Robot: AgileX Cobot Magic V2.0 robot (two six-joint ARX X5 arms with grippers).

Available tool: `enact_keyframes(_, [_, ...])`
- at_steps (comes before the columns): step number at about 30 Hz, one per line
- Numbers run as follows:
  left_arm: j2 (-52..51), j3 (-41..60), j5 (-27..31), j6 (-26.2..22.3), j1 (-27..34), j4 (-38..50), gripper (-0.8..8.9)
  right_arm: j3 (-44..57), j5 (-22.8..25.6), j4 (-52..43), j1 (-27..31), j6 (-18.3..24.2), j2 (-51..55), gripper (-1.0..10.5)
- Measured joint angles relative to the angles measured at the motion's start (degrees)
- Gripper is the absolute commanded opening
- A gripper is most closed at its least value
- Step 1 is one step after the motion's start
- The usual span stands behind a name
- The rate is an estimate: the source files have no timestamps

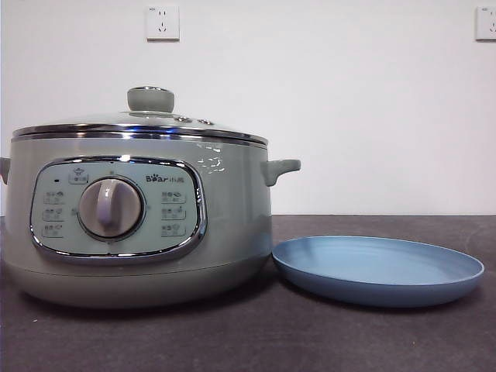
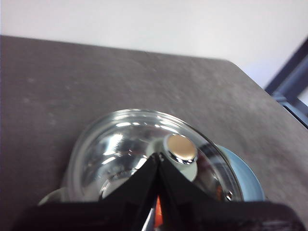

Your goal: Take the pumpkin out from the steamer,put the pumpkin in the blue plate,close the lid

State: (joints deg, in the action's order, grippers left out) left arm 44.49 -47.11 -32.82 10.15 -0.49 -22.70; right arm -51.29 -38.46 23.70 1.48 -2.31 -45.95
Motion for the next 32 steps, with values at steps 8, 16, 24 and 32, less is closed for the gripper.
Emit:
enact_keyframes(8, [1.79, -0.90, -0.22, -0.70, -1.55, 0.07, 4.39, -0.70, -2.75, 0.42, -0.02, 1.11, -3.21, 5.7])
enact_keyframes(16, [6.67, -4.63, 4.22, -1.27, -7.28, -2.51, 4.39, -0.70, -2.03, 0.39, -1.38, 1.09, -3.43, 5.7])
enact_keyframes(24, [17.16, -17.59, 16.98, -6.80, -17.59, -12.28, 4.39, -0.70, -0.11, 0.94, -3.32, 1.14, -3.48, 5.7])
enact_keyframes(32, [26.77, -21.90, 22.08, -9.44, -24.65, -13.20, 4.39, -0.70, -0.09, 1.09, -3.34, 1.14, -3.48, 5.7])
